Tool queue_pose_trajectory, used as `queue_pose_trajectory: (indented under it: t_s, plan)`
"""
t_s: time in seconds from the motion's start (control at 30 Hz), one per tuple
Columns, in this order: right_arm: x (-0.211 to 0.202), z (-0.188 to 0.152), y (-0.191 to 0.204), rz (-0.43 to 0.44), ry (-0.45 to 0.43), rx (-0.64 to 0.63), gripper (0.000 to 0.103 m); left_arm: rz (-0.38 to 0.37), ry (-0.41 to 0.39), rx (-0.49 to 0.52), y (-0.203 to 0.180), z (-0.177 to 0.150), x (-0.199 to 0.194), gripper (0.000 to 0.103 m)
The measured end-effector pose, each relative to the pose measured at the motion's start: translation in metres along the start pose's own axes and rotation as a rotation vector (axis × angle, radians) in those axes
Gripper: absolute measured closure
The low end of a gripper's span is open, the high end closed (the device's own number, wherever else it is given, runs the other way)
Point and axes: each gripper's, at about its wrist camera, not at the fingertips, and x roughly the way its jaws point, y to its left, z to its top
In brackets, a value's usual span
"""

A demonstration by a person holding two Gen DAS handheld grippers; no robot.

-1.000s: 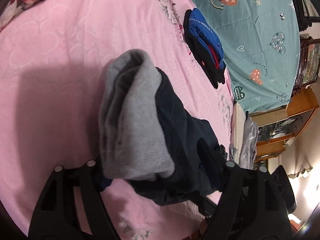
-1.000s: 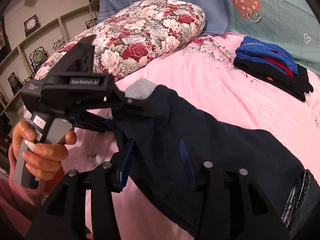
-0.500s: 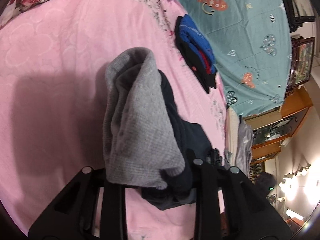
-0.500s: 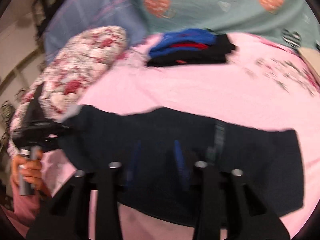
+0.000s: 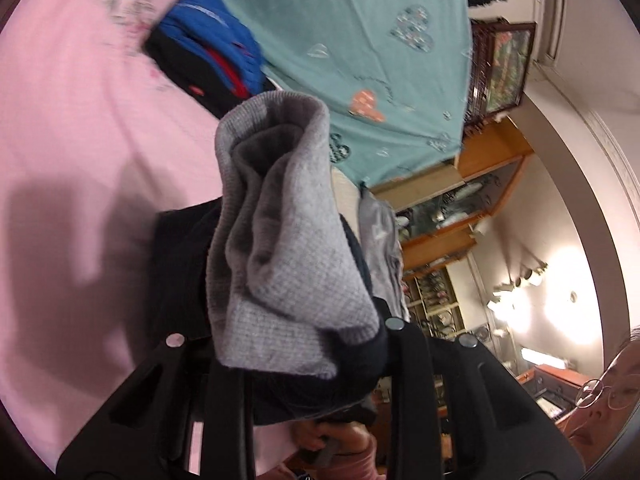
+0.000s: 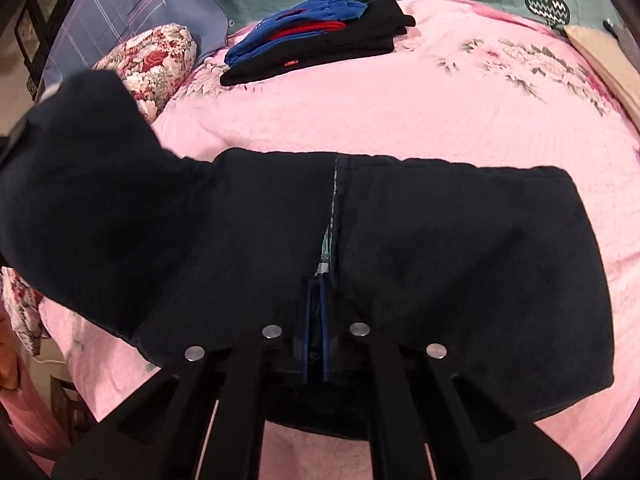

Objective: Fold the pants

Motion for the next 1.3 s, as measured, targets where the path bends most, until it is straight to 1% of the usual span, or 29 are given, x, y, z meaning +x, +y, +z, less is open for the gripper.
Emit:
queue_pose_trajectory:
  t_s: [0.07, 0.1, 0.13, 0.23, 0.27, 0.33, 0.37, 0.4, 0.43, 0.47, 0.5, 0.53, 0.57, 0.6, 0.67, 0.73, 0.8, 0.83, 0.87, 0.9, 0.97, 1.03, 1.13, 1.2, 1.27, 1.3]
  plan:
    - [-0.001, 0.0, -0.004, 0.03, -0.001, 0.026, 0.099, -0.026, 0.024, 0.019, -0.015, -0.003, 0.027, 0.078]
    - [-0.002, 0.001, -0.006, 0.049, 0.002, 0.046, 0.099, -0.034, 0.043, 0.037, -0.023, -0.007, 0.048, 0.078]
    - [-0.003, 0.001, -0.01, 0.07, 0.002, 0.074, 0.099, -0.031, 0.063, 0.054, -0.029, -0.012, 0.066, 0.078]
    - [-0.017, -0.006, -0.027, 0.196, -0.007, 0.179, 0.099, 0.036, 0.134, 0.091, -0.033, -0.033, 0.121, 0.078]
    - [-0.024, -0.009, -0.03, 0.21, -0.013, 0.186, 0.099, 0.065, 0.152, 0.096, -0.031, -0.039, 0.136, 0.078]
    - [-0.043, -0.02, -0.04, 0.178, -0.029, 0.173, 0.099, 0.158, 0.201, 0.104, -0.022, -0.054, 0.169, 0.078]
    - [-0.049, -0.024, -0.044, 0.185, -0.028, 0.171, 0.097, 0.199, 0.215, 0.118, -0.02, -0.059, 0.18, 0.077]
    - [-0.056, -0.03, -0.049, 0.191, -0.021, 0.176, 0.093, 0.244, 0.229, 0.146, -0.019, -0.066, 0.193, 0.075]
    - [-0.062, -0.035, -0.054, 0.162, -0.009, 0.174, 0.092, 0.261, 0.235, 0.164, -0.021, -0.069, 0.198, 0.071]
    - [-0.069, -0.04, -0.058, 0.131, -0.006, 0.162, 0.092, 0.281, 0.237, 0.19, -0.025, -0.073, 0.204, 0.06]
    - [-0.075, -0.044, -0.061, 0.132, -0.014, 0.16, 0.081, 0.279, 0.235, 0.203, -0.03, -0.074, 0.206, 0.044]
    - [-0.081, -0.048, -0.065, 0.132, -0.022, 0.164, 0.074, 0.264, 0.232, 0.219, -0.035, -0.074, 0.207, 0.035]
    - [-0.089, -0.052, -0.069, 0.127, -0.041, 0.168, 0.059, 0.256, 0.227, 0.23, -0.038, -0.073, 0.205, 0.024]
    - [-0.095, -0.054, -0.072, 0.119, -0.065, 0.166, 0.055, 0.25, 0.213, 0.251, -0.046, -0.072, 0.202, 0.02]
    - [-0.102, -0.057, -0.076, 0.097, -0.085, 0.161, 0.054, 0.236, 0.191, 0.282, -0.055, -0.07, 0.196, 0.019]
    - [-0.106, -0.06, -0.083, 0.098, -0.103, 0.172, 0.049, 0.235, 0.142, 0.314, -0.063, -0.064, 0.179, 0.014]
    - [-0.106, -0.062, -0.091, 0.104, -0.095, 0.195, 0.046, 0.274, 0.077, 0.343, -0.063, -0.059, 0.157, 0.009]
    - [-0.107, -0.064, -0.094, 0.11, -0.088, 0.206, 0.045, 0.319, 0.034, 0.356, -0.059, -0.055, 0.144, 0.009]
    - [-0.108, -0.067, -0.095, 0.121, -0.085, 0.215, 0.044, 0.343, 0.016, 0.358, -0.055, -0.051, 0.137, 0.009]
    - [-0.108, -0.069, -0.1, 0.132, -0.084, 0.226, 0.043, 0.392, -0.01, 0.354, -0.045, -0.048, 0.125, 0.009]
    - [-0.109, -0.073, -0.107, 0.159, -0.079, 0.252, 0.041, 0.449, -0.027, 0.333, -0.029, -0.046, 0.113, 0.009]
    - [-0.113, -0.074, -0.115, 0.185, -0.096, 0.285, 0.039, 0.492, -0.038, 0.301, -0.008, -0.045, 0.097, 0.009]
    - [-0.123, -0.07, -0.122, 0.255, -0.159, 0.327, 0.039, 0.512, -0.059, 0.265, 0.009, -0.045, 0.08, 0.009]
    - [-0.132, -0.068, -0.129, 0.292, -0.207, 0.367, 0.029, 0.508, -0.072, 0.252, 0.019, -0.048, 0.073, 0.009]
    - [-0.132, -0.061, -0.134, 0.293, -0.221, 0.399, 0.029, 0.503, -0.076, 0.259, 0.021, -0.052, 0.069, 0.009]
    - [-0.128, -0.056, -0.135, 0.266, -0.208, 0.403, 0.029, 0.503, -0.077, 0.275, 0.02, -0.054, 0.07, 0.009]
